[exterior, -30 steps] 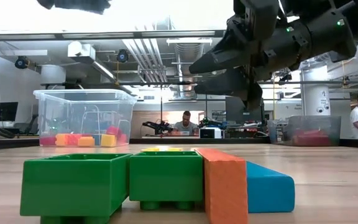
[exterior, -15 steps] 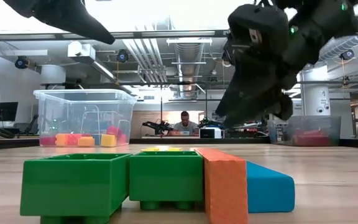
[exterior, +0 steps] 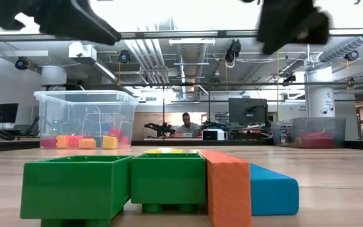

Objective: Sort blocks by size
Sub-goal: Put the blue rectangular game piece into the black bin

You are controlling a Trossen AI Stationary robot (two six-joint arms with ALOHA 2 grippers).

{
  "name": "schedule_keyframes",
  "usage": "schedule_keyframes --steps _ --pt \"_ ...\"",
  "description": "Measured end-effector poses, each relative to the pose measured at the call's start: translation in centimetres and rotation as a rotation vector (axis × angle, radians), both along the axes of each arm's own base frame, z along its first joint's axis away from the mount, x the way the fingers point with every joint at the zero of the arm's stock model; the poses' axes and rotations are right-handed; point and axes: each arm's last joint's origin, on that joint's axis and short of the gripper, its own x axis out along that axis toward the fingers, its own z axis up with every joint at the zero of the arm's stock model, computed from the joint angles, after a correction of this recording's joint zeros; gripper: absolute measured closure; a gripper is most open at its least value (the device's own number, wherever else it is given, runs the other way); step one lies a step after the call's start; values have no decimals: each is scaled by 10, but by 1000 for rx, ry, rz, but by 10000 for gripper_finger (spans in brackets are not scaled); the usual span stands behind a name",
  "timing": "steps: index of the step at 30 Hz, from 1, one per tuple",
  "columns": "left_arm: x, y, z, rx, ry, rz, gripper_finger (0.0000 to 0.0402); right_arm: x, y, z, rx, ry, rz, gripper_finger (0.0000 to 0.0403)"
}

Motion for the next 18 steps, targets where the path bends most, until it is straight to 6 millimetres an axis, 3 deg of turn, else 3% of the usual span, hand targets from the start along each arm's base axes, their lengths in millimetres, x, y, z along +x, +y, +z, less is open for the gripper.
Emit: schedule_keyframes --steps 5,11,18 --pt "-9 3 -18 -110 -106 -126 210 -22 30 3 34 73 74 348" --pt "-20 1 -26 -181 -245 -288 210 -61 55 -5 -50 261 307 348" --pt "-21 2 -25 -199 -282 -288 210 -101 74 -15 -217 378 607 283"
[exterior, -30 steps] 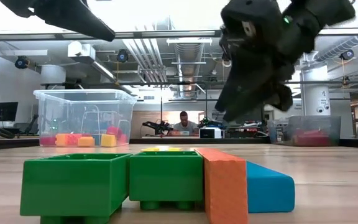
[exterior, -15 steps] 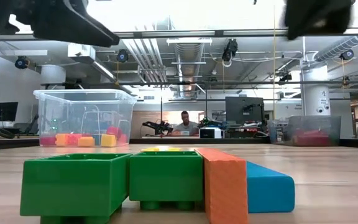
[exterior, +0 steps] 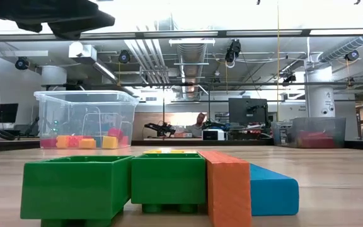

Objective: Sort blocks by size
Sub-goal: Put the blue rectangular game piece into the black bin

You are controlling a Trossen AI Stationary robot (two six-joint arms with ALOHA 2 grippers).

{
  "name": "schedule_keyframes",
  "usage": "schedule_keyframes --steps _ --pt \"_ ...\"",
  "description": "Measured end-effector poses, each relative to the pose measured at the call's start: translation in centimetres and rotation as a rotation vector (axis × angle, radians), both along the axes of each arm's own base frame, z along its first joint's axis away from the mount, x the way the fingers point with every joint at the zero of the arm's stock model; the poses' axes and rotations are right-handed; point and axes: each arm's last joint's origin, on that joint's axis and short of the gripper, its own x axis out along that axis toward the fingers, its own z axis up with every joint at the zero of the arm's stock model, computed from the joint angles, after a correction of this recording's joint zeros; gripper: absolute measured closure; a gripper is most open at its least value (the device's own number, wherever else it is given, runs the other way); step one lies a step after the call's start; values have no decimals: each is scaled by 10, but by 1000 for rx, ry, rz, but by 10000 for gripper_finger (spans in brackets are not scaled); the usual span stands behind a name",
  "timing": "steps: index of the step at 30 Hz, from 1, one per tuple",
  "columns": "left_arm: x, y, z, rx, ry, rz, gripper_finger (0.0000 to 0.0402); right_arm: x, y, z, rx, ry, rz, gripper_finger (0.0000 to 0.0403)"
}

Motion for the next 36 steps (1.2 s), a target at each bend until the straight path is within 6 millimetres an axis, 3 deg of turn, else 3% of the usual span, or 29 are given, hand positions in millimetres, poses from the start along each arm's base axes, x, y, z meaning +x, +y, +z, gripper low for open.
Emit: schedule_keyframes --steps 8,15,22,36 --pt "1 -1 3 2 -8 -1 210 -6 12 -29 -21 106 35 169" --pt "1 -1 3 -6 -7 0 210 -7 21 -51 -36 204 104 131" --pt "1 -1 3 -6 -7 0 210 -7 20 -66 -77 244 185 140" --pt "1 -1 2 -5 -6 -1 210 -9 14 -91 -60 221 231 211"
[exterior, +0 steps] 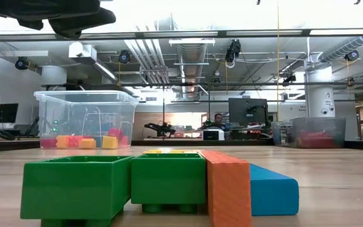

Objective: Sort blocks by size
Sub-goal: Put the blue rectangular game piece into the black bin

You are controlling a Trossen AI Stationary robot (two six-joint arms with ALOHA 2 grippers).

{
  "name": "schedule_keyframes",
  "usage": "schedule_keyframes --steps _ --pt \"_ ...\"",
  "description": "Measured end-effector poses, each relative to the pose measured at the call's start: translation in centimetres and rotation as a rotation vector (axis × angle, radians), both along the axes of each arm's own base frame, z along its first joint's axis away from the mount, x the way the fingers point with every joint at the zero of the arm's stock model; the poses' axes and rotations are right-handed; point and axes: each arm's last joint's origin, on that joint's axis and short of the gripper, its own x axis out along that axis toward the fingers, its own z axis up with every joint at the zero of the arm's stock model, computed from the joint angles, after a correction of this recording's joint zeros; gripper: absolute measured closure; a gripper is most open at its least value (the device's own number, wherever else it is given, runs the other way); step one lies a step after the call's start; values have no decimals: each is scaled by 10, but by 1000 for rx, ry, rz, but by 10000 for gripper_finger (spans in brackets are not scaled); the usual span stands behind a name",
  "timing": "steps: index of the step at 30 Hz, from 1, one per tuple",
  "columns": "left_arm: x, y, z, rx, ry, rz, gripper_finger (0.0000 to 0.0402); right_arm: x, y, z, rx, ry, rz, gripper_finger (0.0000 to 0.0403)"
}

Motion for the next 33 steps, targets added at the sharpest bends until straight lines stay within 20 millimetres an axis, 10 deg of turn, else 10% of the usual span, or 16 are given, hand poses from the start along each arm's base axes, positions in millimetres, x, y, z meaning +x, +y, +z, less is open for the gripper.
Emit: schedule_keyframes --steps 10,18,26,33 --pt "0 0 0 1 1 0 210 18 -5 6 0 -80 -88 272" --pt "0 0 0 -1 -2 -1 210 82 -36 54 -236 -557 -398 272" --pt "0 0 1 -8 -10 0 210 130 -136 85 -606 -617 -563 272" --pt "0 0 1 -15 -12 6 210 116 -276 101 -995 -336 -849 272"
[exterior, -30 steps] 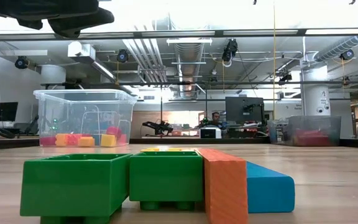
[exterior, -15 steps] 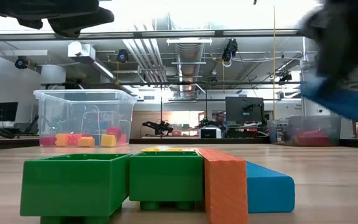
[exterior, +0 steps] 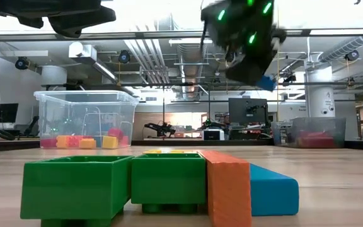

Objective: Sort blocks by size
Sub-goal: Put the blue rectangular game piece into the black bin

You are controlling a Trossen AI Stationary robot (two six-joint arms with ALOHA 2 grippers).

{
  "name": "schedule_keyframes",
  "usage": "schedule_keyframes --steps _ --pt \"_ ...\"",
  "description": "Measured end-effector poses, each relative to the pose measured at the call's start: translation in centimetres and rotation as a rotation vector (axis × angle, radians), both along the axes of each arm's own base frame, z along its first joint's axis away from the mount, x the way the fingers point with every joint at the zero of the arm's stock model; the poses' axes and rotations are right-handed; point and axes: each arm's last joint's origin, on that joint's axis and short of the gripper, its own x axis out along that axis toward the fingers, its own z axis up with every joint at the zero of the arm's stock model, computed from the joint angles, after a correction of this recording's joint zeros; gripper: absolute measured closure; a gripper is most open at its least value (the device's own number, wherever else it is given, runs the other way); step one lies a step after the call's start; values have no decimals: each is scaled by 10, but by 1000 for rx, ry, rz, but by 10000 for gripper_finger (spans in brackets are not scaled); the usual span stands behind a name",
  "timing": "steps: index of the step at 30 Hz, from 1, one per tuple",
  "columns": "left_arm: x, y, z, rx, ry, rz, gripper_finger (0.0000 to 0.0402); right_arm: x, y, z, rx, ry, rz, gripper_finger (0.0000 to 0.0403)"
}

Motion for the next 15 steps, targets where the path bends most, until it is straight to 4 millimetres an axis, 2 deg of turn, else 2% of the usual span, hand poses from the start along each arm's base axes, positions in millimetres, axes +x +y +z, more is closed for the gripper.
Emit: schedule_keyframes --steps 4,7,11,15 --pt "0 0 0 -2 -4 7 210 -20 -84 1 43 -36 -214 272" --pt "0 1 1 -7 -8 23 210 -47 -134 -2 67 10 -376 272" --pt "0 1 1 -15 -9 34 210 -78 -177 -6 111 25 -524 272" --pt "0 1 1 -14 -9 35 210 -95 -196 -14 163 28 -573 264"
